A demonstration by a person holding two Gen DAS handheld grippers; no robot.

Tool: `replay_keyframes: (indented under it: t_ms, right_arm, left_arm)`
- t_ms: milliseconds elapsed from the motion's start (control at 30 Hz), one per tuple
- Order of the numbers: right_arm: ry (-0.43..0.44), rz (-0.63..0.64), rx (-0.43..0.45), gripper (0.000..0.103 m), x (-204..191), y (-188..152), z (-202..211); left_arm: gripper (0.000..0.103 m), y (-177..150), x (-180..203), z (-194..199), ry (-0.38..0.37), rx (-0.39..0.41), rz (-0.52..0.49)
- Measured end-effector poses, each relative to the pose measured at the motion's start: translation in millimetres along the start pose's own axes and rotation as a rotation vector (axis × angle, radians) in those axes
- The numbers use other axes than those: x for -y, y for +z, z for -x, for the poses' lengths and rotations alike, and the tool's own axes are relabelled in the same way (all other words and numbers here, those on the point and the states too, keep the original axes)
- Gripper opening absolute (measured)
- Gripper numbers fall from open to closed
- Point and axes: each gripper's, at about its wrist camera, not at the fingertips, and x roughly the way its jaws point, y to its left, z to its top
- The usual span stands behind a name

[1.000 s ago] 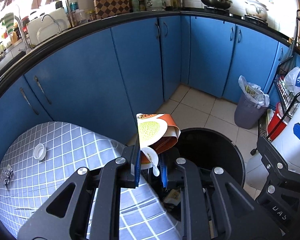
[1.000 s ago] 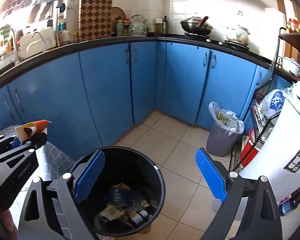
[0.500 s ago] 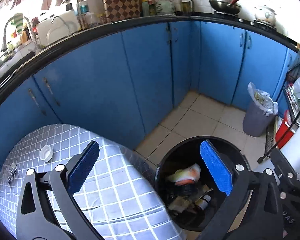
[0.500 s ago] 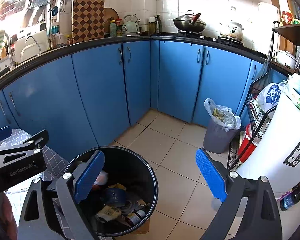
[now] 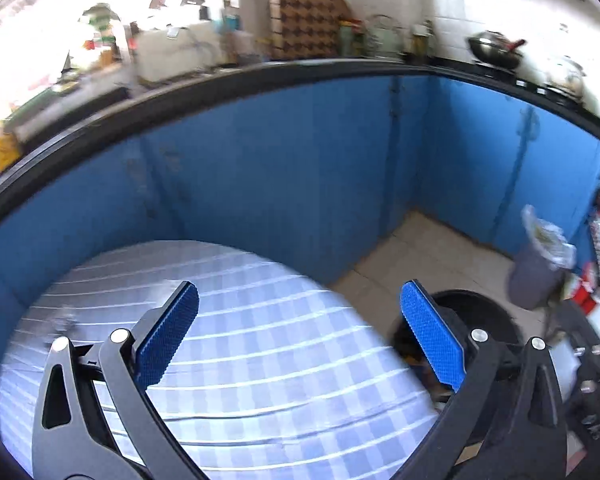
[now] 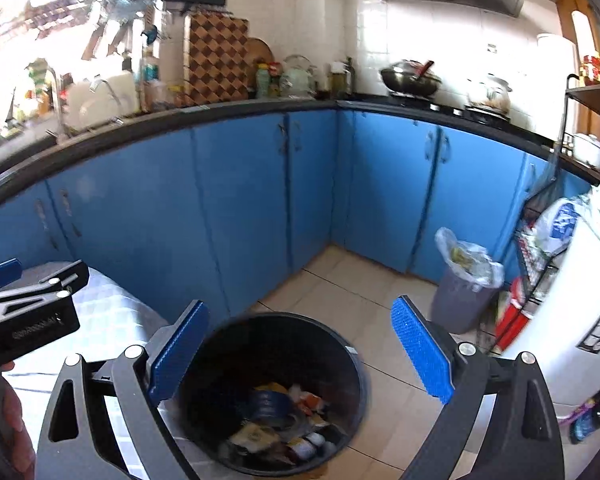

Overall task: Collect trash
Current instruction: 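Move both open tools back over the table toward the blister pack and cap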

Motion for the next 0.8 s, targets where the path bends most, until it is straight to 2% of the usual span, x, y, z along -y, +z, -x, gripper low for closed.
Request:
replay_keyframes:
  t_ms: [67,167,233,300,367,467,533,633,800]
  right_arm:
    - [0.050,-0.010,0.022,0.090,-16.8,1.9,3.5]
    - [0.091,0.046,-0.026,0.090,-50.3,3.8,-1.6]
    - [0.121,0.105,-0.047,0.091,-75.3,2.3,-2.2]
    - [0.161,0.150,-0.071,0.096,-102.6,0.3,-2.7]
    - [0.182,0.190,-0.097,0.096,-128.4,-4.1,-4.6]
    - [0.218,0.234,-0.144,0.096,-165.3,-11.6,-10.6]
    - [0.279,0.262,-0.170,0.096,-192.0,-17.9,-14.7]
    - [0.312,0.325,-0.202,0.096,-231.1,-26.3,-21.6]
    - [0.332,0.369,-0.241,0.096,-283.3,-35.4,-42.7]
  left_arm:
    - [0.099,-1.2,-24.6,2.9,0.011,0.005,0.050]
    - [0.099,-4.7,-69.2,2.7,0.072,-0.015,0.110]
    - [0.099,-9.9,-96.4,-0.8,0.114,-0.043,0.102]
    - [0.099,-17.4,-127.6,-3.0,0.126,-0.066,0.118]
    - [0.099,-26.2,-154.4,-3.9,0.139,-0.080,0.138]
    - [0.099,-41.3,-197.0,-4.2,0.206,-0.088,0.136]
    - [0.099,-47.0,-214.8,-7.9,0.224,-0.101,0.126]
    - [0.099,-57.2,-245.6,-15.7,0.209,-0.133,0.148]
    - [0.099,-69.3,-272.4,-31.5,0.196,-0.171,0.147]
